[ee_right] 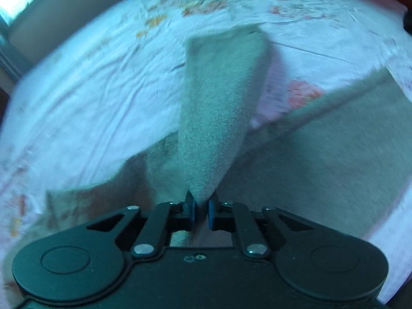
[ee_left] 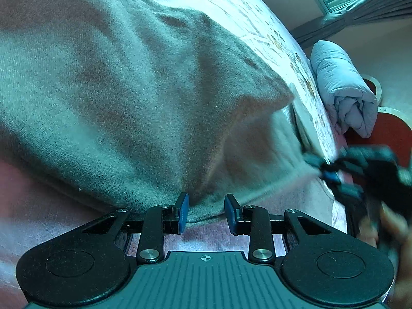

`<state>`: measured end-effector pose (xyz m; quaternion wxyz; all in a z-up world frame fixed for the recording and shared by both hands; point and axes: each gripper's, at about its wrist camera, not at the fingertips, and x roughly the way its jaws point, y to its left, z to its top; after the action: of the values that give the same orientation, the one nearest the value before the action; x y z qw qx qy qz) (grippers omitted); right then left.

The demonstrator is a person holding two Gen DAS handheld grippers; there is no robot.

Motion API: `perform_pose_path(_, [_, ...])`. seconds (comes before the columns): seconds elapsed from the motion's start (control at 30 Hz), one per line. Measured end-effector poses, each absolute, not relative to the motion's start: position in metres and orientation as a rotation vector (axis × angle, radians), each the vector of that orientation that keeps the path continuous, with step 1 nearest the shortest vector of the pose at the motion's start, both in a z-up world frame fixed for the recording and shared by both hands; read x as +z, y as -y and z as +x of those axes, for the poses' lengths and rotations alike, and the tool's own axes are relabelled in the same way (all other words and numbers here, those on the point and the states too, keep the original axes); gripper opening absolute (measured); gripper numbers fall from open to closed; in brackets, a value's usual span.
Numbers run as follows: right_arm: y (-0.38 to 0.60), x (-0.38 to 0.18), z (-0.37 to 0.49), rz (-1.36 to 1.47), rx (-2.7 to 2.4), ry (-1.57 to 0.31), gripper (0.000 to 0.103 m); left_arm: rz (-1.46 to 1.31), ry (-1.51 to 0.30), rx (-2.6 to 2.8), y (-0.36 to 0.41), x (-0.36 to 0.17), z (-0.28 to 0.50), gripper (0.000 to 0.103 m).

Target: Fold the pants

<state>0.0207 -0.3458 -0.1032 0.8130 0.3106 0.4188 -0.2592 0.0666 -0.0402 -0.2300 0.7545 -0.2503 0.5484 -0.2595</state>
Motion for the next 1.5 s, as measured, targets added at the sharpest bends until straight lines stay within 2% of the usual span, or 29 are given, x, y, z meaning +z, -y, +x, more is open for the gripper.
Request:
perform_pose_path(0.23, [0.342, -0.113, -0.058, 0.676, -0.527, -0.856, 0.001, -0.539, -1.207, -0.557, 0.041, -0.226, 0.066, 0.033])
perform_pose_path(0.3, [0.341, -0.124, -0.064, 0.631, -0.552, -0.881, 0.005, -0.534, -1.21, -0.547, 0.042, -0.225, 0.066, 0.033])
perform_pose_path(0.33, [0.339, -0.128, -0.065, 0.588, -0.566, -0.892, 0.016, -0.524, -1.209, -0.543, 0.044, -0.223, 0.065, 0.033])
perform_pose_path(0.4, [0.337, -0.131, -0.062, 0.516, -0.562, -0.902, 0.02, -0.496, -1.205, -0.537, 0.049, -0.22, 0.064, 0.033])
perform_pose_path(0.67, [0.34, -0.107, -0.056, 0.436, -0.516, -0.874, 0.023, -0.416, -1.195, -0.508, 0.062, -0.213, 0.061, 0.033])
perform_pose_path(0.77, [0.34, -0.099, -0.051, 0.399, -0.527, -0.862, 0.031, -0.373, -1.181, -0.506, 0.069, -0.209, 0.059, 0.033])
perform_pose_path(0.83, [0.338, -0.092, -0.043, 0.354, -0.522, -0.849, 0.046, -0.353, -1.176, -0.507, 0.07, -0.208, 0.059, 0.033])
perform_pose_path(0.9, [0.335, -0.088, -0.029, 0.274, -0.517, -0.858, 0.047, -0.344, -1.172, -0.511, 0.072, -0.207, 0.059, 0.033])
perform_pose_path(0.97, [0.333, -0.088, -0.015, 0.232, -0.51, -0.874, 0.045, -0.351, -1.173, -0.513, 0.071, -0.208, 0.06, 0.033])
perform_pose_path(1.07, [0.33, -0.098, 0.008, 0.141, -0.51, -0.93, 0.036, -0.362, -1.175, -0.52, 0.068, -0.209, 0.06, 0.033])
perform_pose_path(1.13, [0.334, -0.107, 0.017, 0.143, -0.507, -0.971, 0.011, -0.365, -1.175, -0.524, 0.066, -0.209, 0.059, 0.033])
perform_pose_path(1.2, [0.34, -0.11, 0.018, 0.167, -0.511, -0.973, 0.0, -0.366, -1.175, -0.525, 0.064, -0.21, 0.059, 0.033])
perform_pose_path(1.3, [0.348, -0.109, 0.011, 0.202, -0.492, -0.969, 0.0, -0.368, -1.173, -0.526, 0.062, -0.21, 0.059, 0.033])
perform_pose_path(1.5, [0.364, -0.079, -0.046, 0.33, -0.516, -0.813, 0.0, -0.371, -1.174, -0.518, 0.062, -0.209, 0.058, 0.033])
